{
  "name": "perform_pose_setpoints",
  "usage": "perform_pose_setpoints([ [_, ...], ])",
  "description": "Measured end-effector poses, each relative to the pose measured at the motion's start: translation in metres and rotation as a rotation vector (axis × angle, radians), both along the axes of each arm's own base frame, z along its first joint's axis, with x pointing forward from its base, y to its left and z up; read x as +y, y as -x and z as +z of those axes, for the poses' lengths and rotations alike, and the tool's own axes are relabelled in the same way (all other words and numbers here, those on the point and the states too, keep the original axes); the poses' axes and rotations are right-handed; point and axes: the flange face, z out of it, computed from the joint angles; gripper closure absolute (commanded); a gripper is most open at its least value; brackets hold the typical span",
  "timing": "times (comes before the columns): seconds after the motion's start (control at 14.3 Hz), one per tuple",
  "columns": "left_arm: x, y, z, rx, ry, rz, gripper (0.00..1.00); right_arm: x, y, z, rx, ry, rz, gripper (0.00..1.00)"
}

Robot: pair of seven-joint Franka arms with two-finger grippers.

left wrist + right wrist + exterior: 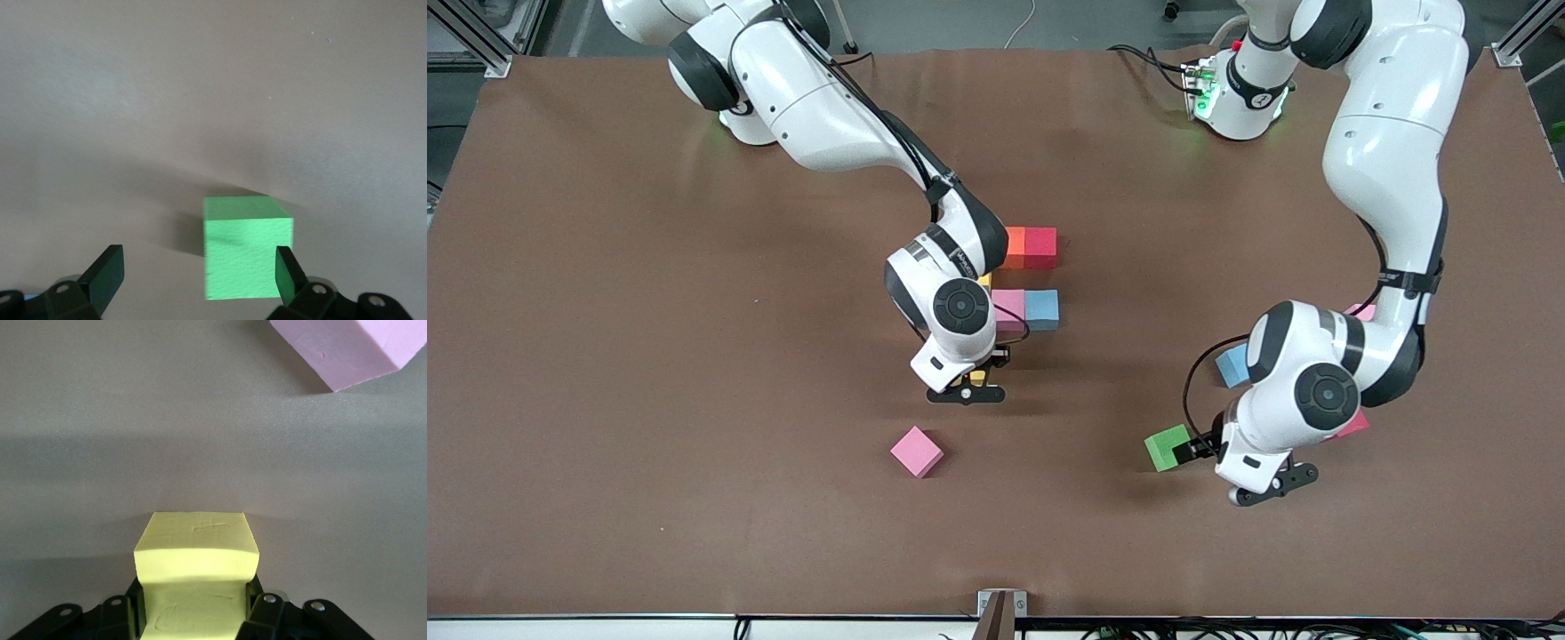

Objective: Arrange 11 blocks into digit 3
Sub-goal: 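Grasp the green block with the left gripper while the right gripper withdraws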

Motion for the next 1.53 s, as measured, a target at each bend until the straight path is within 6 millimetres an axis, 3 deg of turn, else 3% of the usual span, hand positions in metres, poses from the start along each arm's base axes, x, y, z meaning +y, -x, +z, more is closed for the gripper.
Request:
perform_pose_setpoints([
  [0.07,-0.008,0.001,-0.004,0.002,0.003,0.022,0.0,0.0,0.0,0.0,0.0,0.0,0.0,0.0],
  [0.42,-0.016,-0.002,-0.016,0.011,0.009,0.089,0.0,-0.001,0.0,-0.008,0.006,0.006,0.0,0.0],
  [0.63,-0.016,-0.004,-0.032,0.019,0.012,0.092,0.0,0.002,-0.003,0.0,-0.007,-0.004,0.0,0.0],
  [0.77,-0.016,-0.005,-0.041,0.023,0.015,0.093,0.06,0.002,-0.004,0.004,-0.002,0.0,-0.001,0.0],
  [0.84,-0.017,-0.005,-0.044,0.024,0.016,0.092,0.14,0.001,-0.006,0.009,-0.004,0.0,-0.003,0.0],
  [0.98,-0.02,-0.005,-0.046,0.025,0.018,0.089,0.39,-0.006,-0.016,0.024,-0.014,-0.005,-0.018,0.0],
  [1.05,-0.021,-0.004,-0.045,0.025,0.018,0.088,0.55,-0.014,-0.025,0.037,-0.023,-0.01,-0.031,0.0],
  [1.12,-0.022,-0.005,-0.045,0.024,0.02,0.091,0.65,-0.026,-0.035,0.054,-0.036,-0.019,-0.043,0.0],
  [1.33,-0.031,-0.004,-0.04,0.024,0.028,0.173,0.84,-0.076,-0.065,0.103,-0.051,-0.03,-0.095,0.0],
  [1.53,-0.061,0.002,-0.022,0.01,0.043,0.28,0.89,-0.129,-0.079,0.126,0.02,0.019,-0.154,0.0],
])
